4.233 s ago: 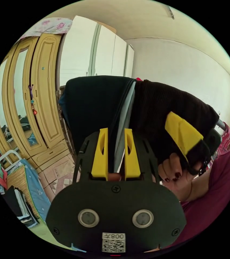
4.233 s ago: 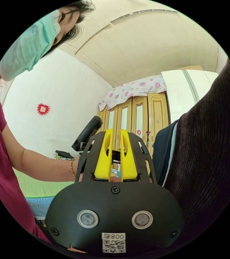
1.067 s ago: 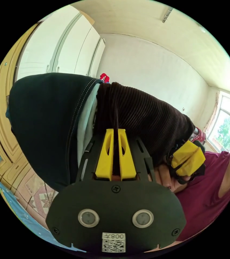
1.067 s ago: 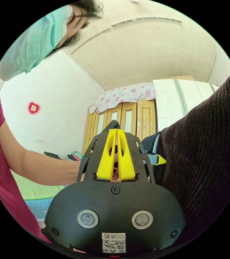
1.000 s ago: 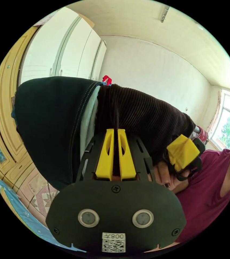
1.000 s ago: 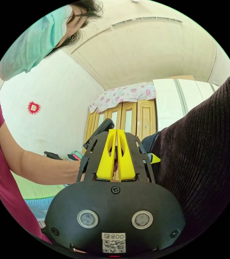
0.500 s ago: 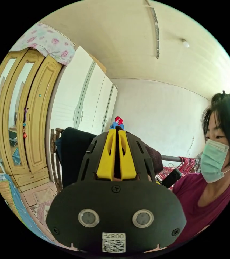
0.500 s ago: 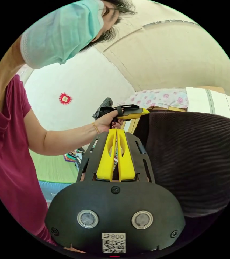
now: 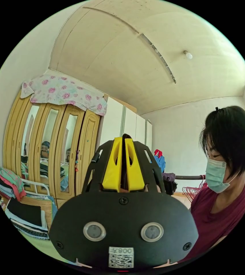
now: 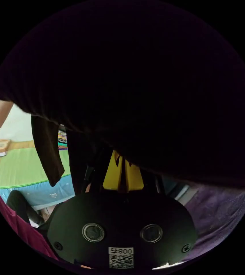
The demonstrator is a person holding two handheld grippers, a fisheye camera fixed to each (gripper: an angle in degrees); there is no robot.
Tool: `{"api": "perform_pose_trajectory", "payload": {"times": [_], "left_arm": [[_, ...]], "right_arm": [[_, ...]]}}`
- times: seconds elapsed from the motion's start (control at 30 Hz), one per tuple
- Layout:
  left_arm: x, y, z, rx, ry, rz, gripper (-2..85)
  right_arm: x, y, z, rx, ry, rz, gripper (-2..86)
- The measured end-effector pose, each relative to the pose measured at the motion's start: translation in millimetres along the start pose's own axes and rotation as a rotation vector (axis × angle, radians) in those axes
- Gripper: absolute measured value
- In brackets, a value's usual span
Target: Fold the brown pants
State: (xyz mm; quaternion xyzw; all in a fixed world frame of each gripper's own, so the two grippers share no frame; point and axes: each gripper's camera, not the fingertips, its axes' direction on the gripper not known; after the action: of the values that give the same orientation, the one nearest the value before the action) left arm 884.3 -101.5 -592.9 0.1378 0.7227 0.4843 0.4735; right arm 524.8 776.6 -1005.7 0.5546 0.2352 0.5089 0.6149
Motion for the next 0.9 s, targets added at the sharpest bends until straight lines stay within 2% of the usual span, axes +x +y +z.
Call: {"api": "perform_pose_trajectory", "payload": {"times": [0.07, 0.17, 0.47, 0.67, 0.9], "left_arm": [[3.8, 3.9, -36.0, -0.003, -0.053, 0.007, 1.2], [8.1, 13.6, -87.6, -0.024, -0.098, 0.016, 1.2], [14.8, 42.0, -185.2, -0.099, -0.150, 0.052, 1.2], [2.3, 61.0, -249.2, -0.143, -0.221, 0.055, 1.4], [-70.5, 101.8, -342.4, -0.108, -0.317, -0.098, 1.4]], "right_arm": [[19.4, 15.1, 23.8, -0.046, -0.174, 0.073, -0.5], [24.2, 45.3, 39.6, -0.029, -0.130, 0.019, -0.5], [74.2, 136.2, 76.0, -0.067, -0.282, 0.095, -0.4], [98.4, 195.2, 93.8, -0.063, -0.308, 0.154, -0.4], [126.0, 229.1, 110.6, -0.030, -0.236, 0.169, -0.4]]}}
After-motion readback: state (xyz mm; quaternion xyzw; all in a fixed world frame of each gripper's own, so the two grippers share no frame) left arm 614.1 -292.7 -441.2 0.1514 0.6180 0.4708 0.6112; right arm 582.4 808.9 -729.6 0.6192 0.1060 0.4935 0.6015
